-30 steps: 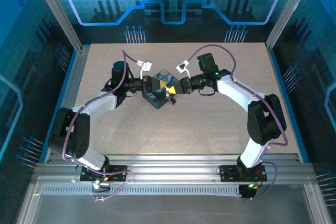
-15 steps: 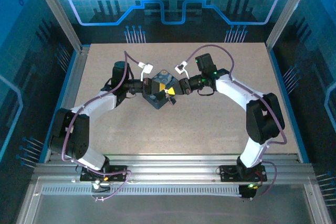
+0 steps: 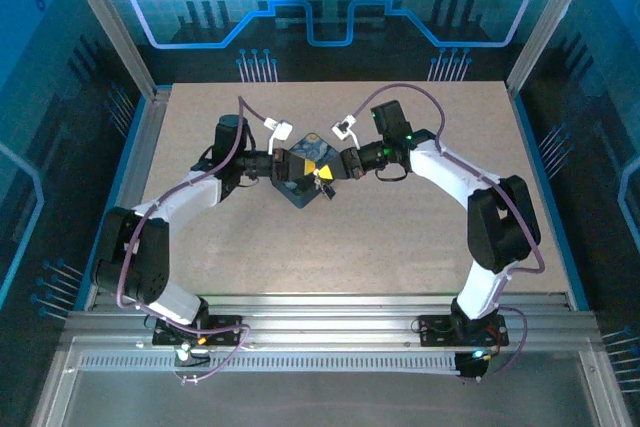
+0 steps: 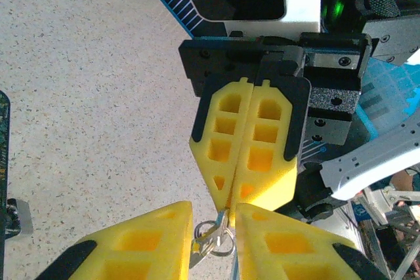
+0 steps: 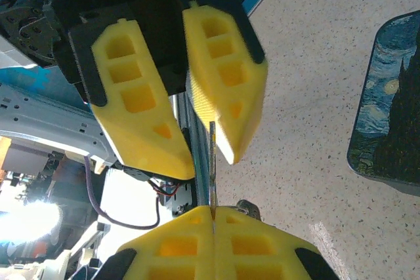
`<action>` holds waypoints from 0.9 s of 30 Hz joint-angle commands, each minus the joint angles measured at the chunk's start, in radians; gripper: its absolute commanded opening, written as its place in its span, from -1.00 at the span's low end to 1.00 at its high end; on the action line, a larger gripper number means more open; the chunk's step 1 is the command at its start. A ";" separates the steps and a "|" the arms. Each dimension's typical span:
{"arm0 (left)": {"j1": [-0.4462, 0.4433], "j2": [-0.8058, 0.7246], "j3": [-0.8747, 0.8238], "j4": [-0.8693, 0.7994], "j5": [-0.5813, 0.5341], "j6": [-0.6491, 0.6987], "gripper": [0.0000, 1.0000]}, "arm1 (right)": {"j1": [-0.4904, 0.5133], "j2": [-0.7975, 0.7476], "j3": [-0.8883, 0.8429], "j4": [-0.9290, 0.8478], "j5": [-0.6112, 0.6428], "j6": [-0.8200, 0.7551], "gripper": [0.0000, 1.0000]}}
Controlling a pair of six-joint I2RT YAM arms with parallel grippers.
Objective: Unlock the padlock with the key
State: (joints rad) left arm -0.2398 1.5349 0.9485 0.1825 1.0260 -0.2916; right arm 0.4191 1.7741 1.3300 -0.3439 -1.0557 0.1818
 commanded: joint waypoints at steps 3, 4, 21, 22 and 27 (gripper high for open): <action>-0.003 -0.027 0.030 -0.034 0.046 0.031 -0.59 | 0.009 0.017 0.028 -0.014 -0.014 -0.015 -1.00; -0.002 -0.026 0.030 -0.036 0.046 0.032 -0.57 | 0.009 0.019 0.028 -0.015 -0.012 -0.015 -1.00; -0.002 -0.014 0.033 -0.036 0.047 0.017 -1.00 | -0.003 0.024 0.016 0.047 -0.003 0.036 -0.91; -0.001 -0.013 0.033 -0.028 0.035 0.007 -1.00 | -0.006 0.017 0.005 0.072 -0.008 0.047 -0.83; -0.001 0.011 0.005 0.148 -0.012 -0.144 -1.00 | -0.042 -0.008 -0.093 0.275 -0.033 0.166 -0.43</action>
State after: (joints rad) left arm -0.2390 1.5368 0.9535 0.2157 1.0248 -0.3435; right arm 0.4046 1.7828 1.2869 -0.2119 -1.0626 0.2619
